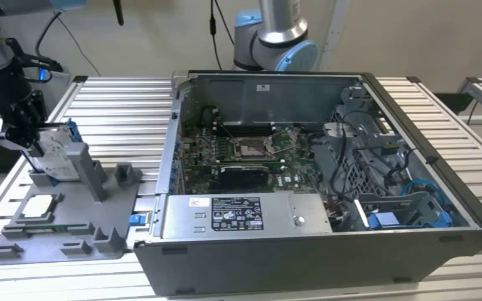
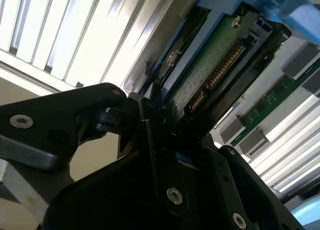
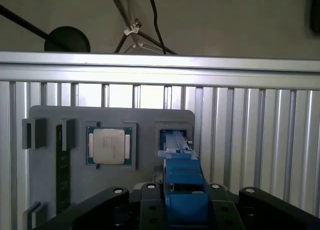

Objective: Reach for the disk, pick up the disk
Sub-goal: 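Pick up the disk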

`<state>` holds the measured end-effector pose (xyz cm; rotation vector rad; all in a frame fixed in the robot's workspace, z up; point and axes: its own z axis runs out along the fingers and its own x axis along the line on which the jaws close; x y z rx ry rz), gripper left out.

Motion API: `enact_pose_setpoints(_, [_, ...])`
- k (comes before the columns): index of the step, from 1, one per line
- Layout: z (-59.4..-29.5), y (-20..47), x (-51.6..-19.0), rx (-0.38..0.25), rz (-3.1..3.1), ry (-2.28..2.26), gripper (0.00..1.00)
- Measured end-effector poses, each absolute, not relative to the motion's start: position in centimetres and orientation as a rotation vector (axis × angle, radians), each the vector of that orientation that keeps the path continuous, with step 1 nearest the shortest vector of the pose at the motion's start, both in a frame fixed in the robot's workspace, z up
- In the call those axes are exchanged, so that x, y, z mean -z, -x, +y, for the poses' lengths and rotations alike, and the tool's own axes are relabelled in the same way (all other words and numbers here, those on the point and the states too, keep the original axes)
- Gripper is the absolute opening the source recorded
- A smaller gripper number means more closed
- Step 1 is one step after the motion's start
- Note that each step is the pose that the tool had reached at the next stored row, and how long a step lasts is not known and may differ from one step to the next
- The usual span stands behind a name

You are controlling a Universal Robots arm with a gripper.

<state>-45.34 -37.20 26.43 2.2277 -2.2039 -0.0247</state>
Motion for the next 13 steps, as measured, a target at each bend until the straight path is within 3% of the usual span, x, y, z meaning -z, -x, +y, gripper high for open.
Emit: enact_pose_setpoints(13, [-37.19, 45.34, -26.44, 0.018, -2.201, -2.224, 0.0])
